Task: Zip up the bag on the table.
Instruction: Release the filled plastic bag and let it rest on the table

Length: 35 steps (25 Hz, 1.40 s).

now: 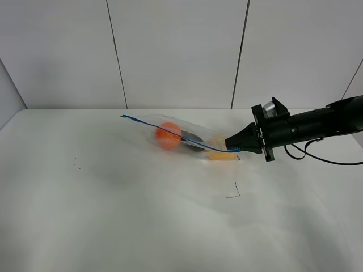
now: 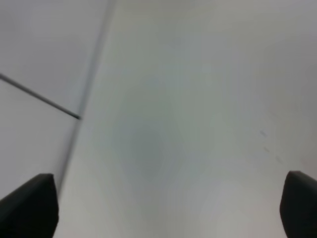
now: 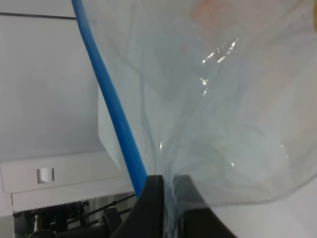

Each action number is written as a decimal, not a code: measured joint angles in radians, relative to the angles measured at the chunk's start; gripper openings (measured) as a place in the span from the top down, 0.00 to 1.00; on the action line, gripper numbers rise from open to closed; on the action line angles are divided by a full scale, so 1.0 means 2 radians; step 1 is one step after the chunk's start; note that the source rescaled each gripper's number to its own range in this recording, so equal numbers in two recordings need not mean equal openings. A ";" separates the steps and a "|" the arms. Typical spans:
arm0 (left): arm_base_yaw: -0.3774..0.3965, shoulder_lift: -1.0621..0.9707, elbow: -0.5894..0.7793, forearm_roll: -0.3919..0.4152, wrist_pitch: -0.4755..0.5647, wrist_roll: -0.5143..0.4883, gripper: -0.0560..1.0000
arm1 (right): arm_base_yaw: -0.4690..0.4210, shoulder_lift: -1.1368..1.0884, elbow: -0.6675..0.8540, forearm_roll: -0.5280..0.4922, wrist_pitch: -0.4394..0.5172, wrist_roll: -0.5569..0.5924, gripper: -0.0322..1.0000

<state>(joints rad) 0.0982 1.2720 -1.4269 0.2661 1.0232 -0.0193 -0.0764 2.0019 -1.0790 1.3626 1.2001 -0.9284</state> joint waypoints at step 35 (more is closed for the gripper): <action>0.000 -0.563 0.316 -0.165 -0.086 0.101 0.00 | 0.000 0.000 0.000 -0.003 0.000 -0.008 0.97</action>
<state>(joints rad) 0.0982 0.1460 -0.7953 -0.0630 0.8507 0.1822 -0.0764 2.0019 -1.0790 1.3574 1.2001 -0.9441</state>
